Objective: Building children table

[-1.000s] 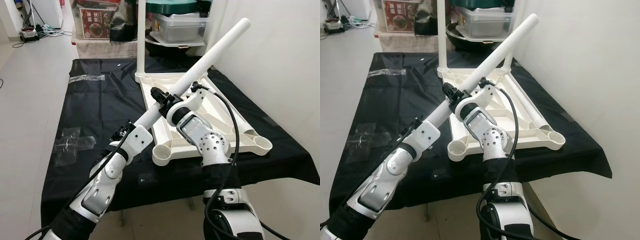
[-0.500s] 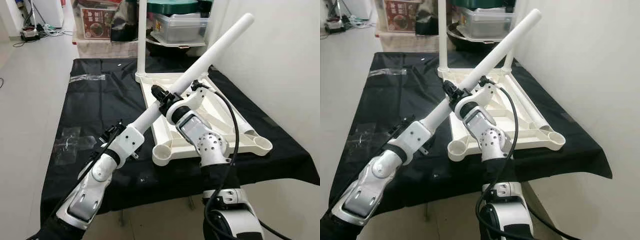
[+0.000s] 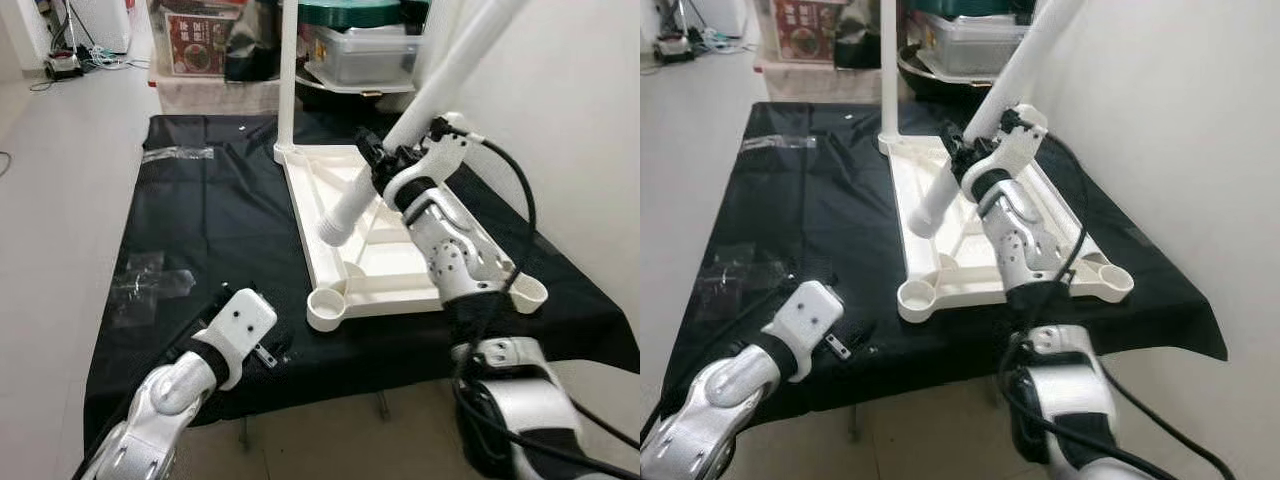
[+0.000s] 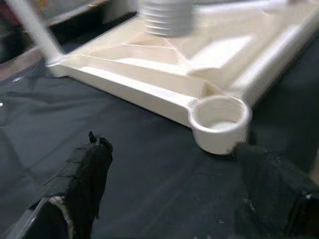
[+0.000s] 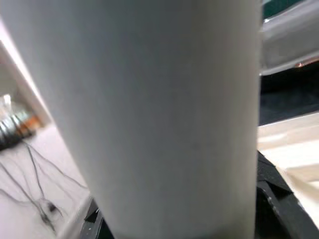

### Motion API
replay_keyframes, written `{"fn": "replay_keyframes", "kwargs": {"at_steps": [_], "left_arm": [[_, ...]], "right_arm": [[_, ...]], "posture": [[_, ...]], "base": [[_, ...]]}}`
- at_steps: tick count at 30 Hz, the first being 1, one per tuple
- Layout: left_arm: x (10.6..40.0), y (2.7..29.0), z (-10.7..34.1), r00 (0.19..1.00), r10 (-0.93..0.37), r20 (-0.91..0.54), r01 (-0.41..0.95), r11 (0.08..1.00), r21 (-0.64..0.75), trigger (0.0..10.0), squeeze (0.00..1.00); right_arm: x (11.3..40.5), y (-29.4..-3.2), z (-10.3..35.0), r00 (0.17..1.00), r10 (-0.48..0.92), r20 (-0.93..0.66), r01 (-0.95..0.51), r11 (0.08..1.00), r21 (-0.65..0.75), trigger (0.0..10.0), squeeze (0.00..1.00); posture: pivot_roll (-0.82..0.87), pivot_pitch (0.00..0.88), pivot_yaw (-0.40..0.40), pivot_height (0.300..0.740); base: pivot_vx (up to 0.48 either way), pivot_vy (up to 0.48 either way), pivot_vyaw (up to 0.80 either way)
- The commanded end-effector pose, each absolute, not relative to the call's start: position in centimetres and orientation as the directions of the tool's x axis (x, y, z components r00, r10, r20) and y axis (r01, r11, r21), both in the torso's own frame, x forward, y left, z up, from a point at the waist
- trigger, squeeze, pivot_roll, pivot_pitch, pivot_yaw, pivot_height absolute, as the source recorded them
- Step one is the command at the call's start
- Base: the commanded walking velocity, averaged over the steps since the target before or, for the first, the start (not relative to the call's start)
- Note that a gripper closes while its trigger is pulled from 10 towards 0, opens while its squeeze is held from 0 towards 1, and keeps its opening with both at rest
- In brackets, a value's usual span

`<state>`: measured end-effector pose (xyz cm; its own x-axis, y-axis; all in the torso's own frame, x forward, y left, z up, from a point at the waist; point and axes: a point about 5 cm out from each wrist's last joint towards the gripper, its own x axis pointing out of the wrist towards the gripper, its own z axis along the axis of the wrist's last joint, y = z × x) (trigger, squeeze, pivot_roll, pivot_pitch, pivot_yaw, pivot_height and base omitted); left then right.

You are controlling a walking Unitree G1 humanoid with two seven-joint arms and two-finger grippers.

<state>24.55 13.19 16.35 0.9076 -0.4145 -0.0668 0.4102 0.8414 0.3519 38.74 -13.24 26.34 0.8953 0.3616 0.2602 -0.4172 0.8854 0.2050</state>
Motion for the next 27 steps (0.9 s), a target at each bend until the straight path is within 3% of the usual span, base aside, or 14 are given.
{"fn": "replay_keyframes", "kwargs": {"at_steps": [1, 2, 3, 5, 9, 12, 16, 27], "left_arm": [[24.7, 14.8, 16.2, 0.947, -0.312, -0.070, 0.318, 0.895, 0.312, 10.0, 0.00], [24.7, 14.8, 16.2, 0.947, -0.312, -0.070, 0.318, 0.895, 0.312, 10.0, 0.00], [24.7, 15.5, 16.3, 0.961, -0.270, -0.059, 0.275, 0.915, 0.295, 10.0, 0.00], [24.7, 15.5, 16.3, 0.961, -0.270, -0.059, 0.275, 0.915, 0.295, 10.0, 0.00], [24.8, 17.6, 16.9, 0.989, -0.150, -0.015, 0.150, 0.963, 0.225, 10.0, 0.00], [24.8, 17.6, 16.9, 0.989, -0.150, -0.015, 0.150, 0.963, 0.225, 10.0, 0.00], [24.1, 20.3, 16.9, 0.999, -0.047, -0.018, 0.050, 0.979, 0.198, 10.0, 0.00], [23.7, 19.9, 16.8, 1.000, -0.021, -0.007, 0.022, 0.988, 0.151, 10.0, 0.00]], "right_arm": [[38.1, -12.9, 26.2, 0.855, 0.449, 0.262, -0.494, 0.857, 0.144, 0.6, 0.00], [38.1, -12.9, 26.2, 0.855, 0.449, 0.262, -0.494, 0.857, 0.144, 0.6, 0.00], [37.6, -12.6, 25.8, 0.825, 0.507, 0.251, -0.545, 0.831, 0.113, 10.0, 0.00], [37.6, -12.6, 25.8, 0.825, 0.507, 0.251, -0.545, 0.831, 0.113, 10.0, 0.00], [36.1, -11.3, 23.8, 0.762, 0.613, 0.209, -0.627, 0.779, 0.003, 10.0, 0.00], [36.1, -11.3, 23.8, 0.762, 0.613, 0.209, -0.627, 0.779, 0.003, 10.0, 0.00], [35.0, -9.9, 21.7, 0.706, 0.686, 0.178, -0.686, 0.724, -0.069, 10.0, 0.00], [33.7, -9.8, 20.4, 0.639, 0.760, 0.119, -0.743, 0.650, -0.159, 10.0, 0.00]], "posture": [[0.10, 0.000, -0.111, 0.740], [0.10, 0.000, -0.111, 0.740], [0.10, 0.000, -0.109, 0.740], [0.10, 0.000, -0.109, 0.740], [0.09, 0.000, -0.102, 0.740], [0.09, 0.000, -0.102, 0.740], [0.10, 0.000, -0.109, 0.740], [0.11, 0.000, -0.119, 0.740]], "base": [[0.000, 0.000, 0.00], [0.000, 0.000, 0.00], [0.000, 0.000, 0.00], [0.000, 0.000, 0.00], [0.000, 0.000, 0.00], [0.000, 0.000, 0.00], [0.000, 0.000, 0.00], [0.000, 0.000, 0.00]]}}
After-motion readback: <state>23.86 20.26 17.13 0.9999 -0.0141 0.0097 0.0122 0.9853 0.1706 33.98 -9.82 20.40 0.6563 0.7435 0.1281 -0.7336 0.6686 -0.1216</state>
